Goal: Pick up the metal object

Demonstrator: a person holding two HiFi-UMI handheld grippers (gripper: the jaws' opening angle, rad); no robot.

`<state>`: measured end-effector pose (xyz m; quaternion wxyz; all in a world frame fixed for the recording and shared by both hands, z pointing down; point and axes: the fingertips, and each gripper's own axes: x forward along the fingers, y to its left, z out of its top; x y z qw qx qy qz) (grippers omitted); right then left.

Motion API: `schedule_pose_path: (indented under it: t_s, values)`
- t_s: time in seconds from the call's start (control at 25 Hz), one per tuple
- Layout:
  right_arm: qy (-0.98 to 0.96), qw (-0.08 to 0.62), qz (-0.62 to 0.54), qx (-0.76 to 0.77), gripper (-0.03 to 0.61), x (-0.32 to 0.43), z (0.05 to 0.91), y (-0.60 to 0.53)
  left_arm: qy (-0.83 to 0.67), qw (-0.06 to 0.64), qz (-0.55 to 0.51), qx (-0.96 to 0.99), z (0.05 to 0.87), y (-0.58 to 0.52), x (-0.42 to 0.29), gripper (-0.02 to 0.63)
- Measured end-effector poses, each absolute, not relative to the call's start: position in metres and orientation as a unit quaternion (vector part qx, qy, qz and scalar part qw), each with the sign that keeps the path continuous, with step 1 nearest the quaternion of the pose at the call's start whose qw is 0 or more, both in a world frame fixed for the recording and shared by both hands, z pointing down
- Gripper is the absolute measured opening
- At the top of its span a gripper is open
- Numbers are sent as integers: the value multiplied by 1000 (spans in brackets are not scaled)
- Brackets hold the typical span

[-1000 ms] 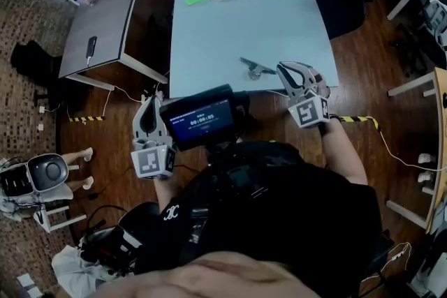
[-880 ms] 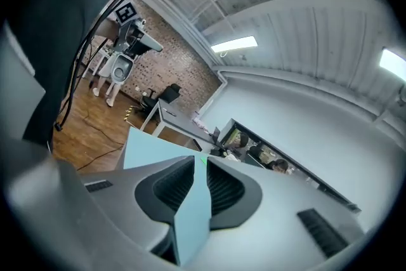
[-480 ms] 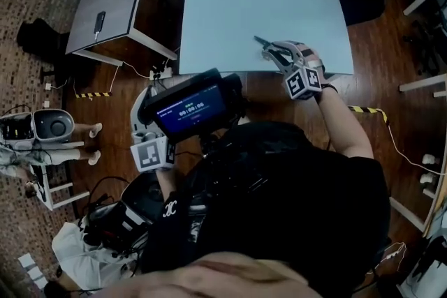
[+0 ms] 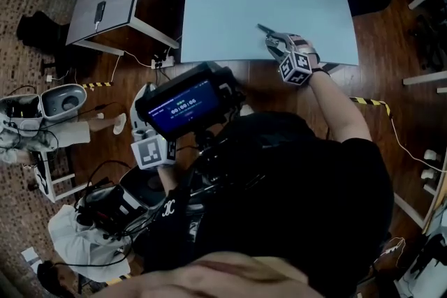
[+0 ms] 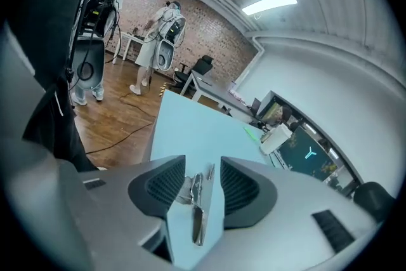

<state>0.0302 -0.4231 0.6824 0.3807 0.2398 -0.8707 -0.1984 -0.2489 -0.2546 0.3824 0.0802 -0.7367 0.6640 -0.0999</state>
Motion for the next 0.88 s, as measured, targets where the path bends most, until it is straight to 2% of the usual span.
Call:
schedule_pose_path:
  t_s: [0.32,0.88]
  values:
    - [-842,451,-179,235,170,27,738,-438,662,72,-104,-738,385,-261,-253,9]
    - [-802,514,-180,245,160,38,764,-454,665,76,-112,-735,386,-266,-252,9]
